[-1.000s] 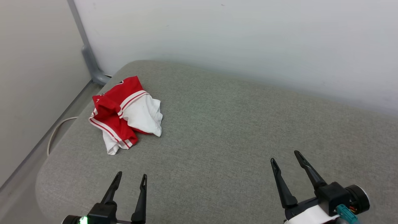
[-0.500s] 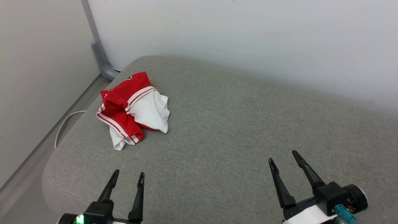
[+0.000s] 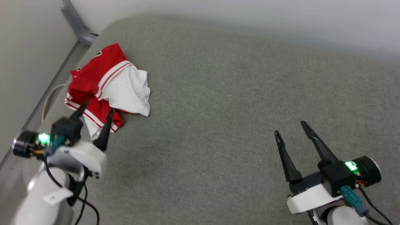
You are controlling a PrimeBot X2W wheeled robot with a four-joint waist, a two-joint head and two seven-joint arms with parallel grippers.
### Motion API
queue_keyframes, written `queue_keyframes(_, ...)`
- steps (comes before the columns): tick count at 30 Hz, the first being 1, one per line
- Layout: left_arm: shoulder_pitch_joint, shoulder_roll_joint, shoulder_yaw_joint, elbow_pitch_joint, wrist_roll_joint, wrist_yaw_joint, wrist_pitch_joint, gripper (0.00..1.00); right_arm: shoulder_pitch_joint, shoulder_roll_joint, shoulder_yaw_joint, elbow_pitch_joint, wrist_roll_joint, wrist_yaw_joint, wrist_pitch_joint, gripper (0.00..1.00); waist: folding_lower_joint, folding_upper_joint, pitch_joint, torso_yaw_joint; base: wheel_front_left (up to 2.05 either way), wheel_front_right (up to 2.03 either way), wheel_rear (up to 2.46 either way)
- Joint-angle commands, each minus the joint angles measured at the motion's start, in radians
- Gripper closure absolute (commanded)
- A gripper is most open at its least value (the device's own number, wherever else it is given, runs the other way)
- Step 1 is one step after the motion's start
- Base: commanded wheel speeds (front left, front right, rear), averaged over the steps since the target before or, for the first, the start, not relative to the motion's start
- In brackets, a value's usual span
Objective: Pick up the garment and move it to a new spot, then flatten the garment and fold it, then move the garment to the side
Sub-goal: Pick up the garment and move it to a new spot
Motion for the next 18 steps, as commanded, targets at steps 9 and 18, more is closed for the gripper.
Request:
queue_keyframes(9,-0.33,0.295,-0.248,0.07,-0.339,-0.001,0.321,0.0,-0.079,-0.001,-0.01,-0.043,-0.05,-0.001,-0.002,0.0,-0.0001,0.0,0.224,-0.081,0.0,0.0,0.0)
queue_keyframes(18,-0.521,0.454,-0.428,0.147,-0.702,-0.001,0.596,0.0,-0.124,0.0,-0.015,-0.079,-0.054,-0.001,-0.002,0.0,-0.0001,0.0,0.327,-0.142,0.0,0.0,0.0)
